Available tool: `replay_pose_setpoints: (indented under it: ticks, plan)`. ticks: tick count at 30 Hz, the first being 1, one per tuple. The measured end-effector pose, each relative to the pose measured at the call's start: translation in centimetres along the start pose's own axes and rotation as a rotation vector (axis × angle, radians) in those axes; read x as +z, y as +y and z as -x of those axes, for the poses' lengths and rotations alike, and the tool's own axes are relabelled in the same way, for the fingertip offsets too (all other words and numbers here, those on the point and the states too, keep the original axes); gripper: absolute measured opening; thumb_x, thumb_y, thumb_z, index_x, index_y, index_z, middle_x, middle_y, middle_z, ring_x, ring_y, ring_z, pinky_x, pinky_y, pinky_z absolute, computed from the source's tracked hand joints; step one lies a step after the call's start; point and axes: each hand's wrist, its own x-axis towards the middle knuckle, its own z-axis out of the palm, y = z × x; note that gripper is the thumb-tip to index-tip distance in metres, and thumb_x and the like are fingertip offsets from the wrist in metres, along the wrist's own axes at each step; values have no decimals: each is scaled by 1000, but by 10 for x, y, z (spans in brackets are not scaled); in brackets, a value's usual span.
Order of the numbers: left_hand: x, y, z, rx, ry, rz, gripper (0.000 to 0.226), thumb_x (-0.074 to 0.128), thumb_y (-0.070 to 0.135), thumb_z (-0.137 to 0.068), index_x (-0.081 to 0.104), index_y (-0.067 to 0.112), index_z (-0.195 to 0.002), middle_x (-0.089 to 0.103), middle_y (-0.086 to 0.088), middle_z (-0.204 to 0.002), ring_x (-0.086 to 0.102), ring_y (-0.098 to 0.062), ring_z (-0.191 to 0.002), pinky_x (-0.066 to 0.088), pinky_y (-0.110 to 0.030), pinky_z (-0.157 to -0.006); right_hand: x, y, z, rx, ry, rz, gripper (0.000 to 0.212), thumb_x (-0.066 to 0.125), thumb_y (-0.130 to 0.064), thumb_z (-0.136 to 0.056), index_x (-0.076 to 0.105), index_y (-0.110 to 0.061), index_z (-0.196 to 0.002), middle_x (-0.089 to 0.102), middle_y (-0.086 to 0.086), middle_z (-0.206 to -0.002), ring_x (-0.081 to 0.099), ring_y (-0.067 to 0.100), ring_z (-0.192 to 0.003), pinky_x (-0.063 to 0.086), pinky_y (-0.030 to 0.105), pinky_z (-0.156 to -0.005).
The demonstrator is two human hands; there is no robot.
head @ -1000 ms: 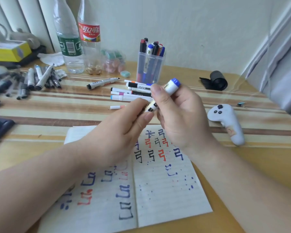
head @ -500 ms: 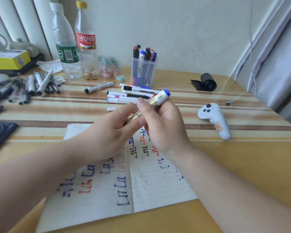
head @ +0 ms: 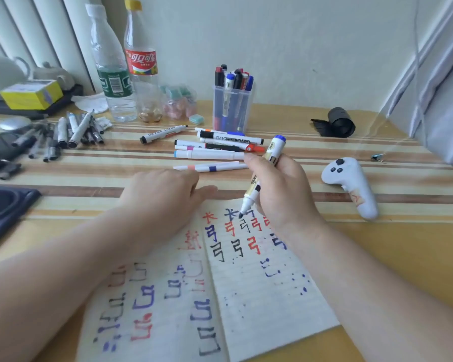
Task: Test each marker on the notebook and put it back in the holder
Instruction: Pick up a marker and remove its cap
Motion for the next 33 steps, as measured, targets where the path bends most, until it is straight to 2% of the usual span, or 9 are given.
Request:
replay_pose_setpoints:
  ticks: [5, 10, 15, 19, 21, 23, 25, 28, 33]
  plan:
    - [0, 5, -2, -50, -31, -53, 74, 12, 82, -87, 49, 23, -64, 54, 5, -82, 50, -20, -84, 41, -37, -77, 7, 6, 1, 13, -60, 17, 30, 67, -36, -84, 50, -16, -69, 35, -8, -47, 33, 17, -48, 27, 33, -53]
    - [1, 3, 7, -124, -97, -50, 82, 8, 86, -84, 64, 26, -77, 51, 3, -98, 46, -21, -107, 39, -41, -94, 10, 9, 0, 39, -56, 15, 40, 68, -40, -81, 41, -24, -56, 31, -8, -53, 30, 19, -56, 28, 42, -62]
    - [0, 1, -2, -126, -137, -30, 79, 12, 87, -83, 60, 24, -70, 45, 5, -87, 45, -20, -97, 36, -38, -86, 10, 3, 3, 27, -77, 32, 41, 70, -36, -85, 45, -24, -55, 34, -8, -53, 38, 15, -50, 33, 33, -58]
    - [-9, -12, -29, -132, -78, -33, 73, 20, 88, -83, 53, 24, -66, 51, 0, -91, 48, -22, -95, 37, -38, -80, 6, -5, 5, 32, -138, -60, 41, 65, -17, -98, 47, -11, -62, 32, 2, -50, 35, 13, -36, 29, 21, -41]
    - [-13, -18, -41, -122, -57, -43, 73, 25, 89, -83, 54, 23, -70, 52, 0, -94, 50, -24, -96, 39, -38, -81, 4, -6, 5, 56, -167, -53, 38, 66, -19, -97, 47, 3, -71, 31, 10, -56, 30, 19, -41, 26, 21, -40]
    - [-13, -22, -44, -97, -15, -10, 68, 31, 87, -84, 51, 21, -81, 49, 1, -100, 49, -24, -103, 41, -38, -87, 4, -4, 4, 95, -192, -34, 35, 68, -24, -95, 57, -1, -71, 37, 13, -54, 35, 20, -42, 29, 22, -40]
    - [-14, -21, -39, -57, 82, 99, 50, 39, 72, -95, 47, 22, -96, 50, 2, -107, 46, -22, -107, 39, -36, -91, 4, -3, 4, 115, -207, -15, 32, 72, -28, -92, 64, -12, -66, 49, 8, -50, 43, 20, -43, 33, 24, -42]
    - [-26, -12, -22, -105, 44, 479, 8, 46, 29, -101, 46, 21, -103, 57, 2, -101, 50, -19, -91, 37, -32, -73, 2, -4, 2, 96, -282, -21, 30, 72, -35, -84, 69, -10, -67, 61, 14, -56, 55, 25, -46, 38, 27, -42]
    - [-16, -9, 0, -161, -111, 959, 25, 42, 8, -95, 50, 30, -101, 65, 1, -94, 52, -11, -65, 42, -24, -55, -11, -12, 1, 174, -532, 8, 29, 67, -29, -82, 75, -1, -84, 70, 25, -75, 65, 34, -59, 47, 31, -43]
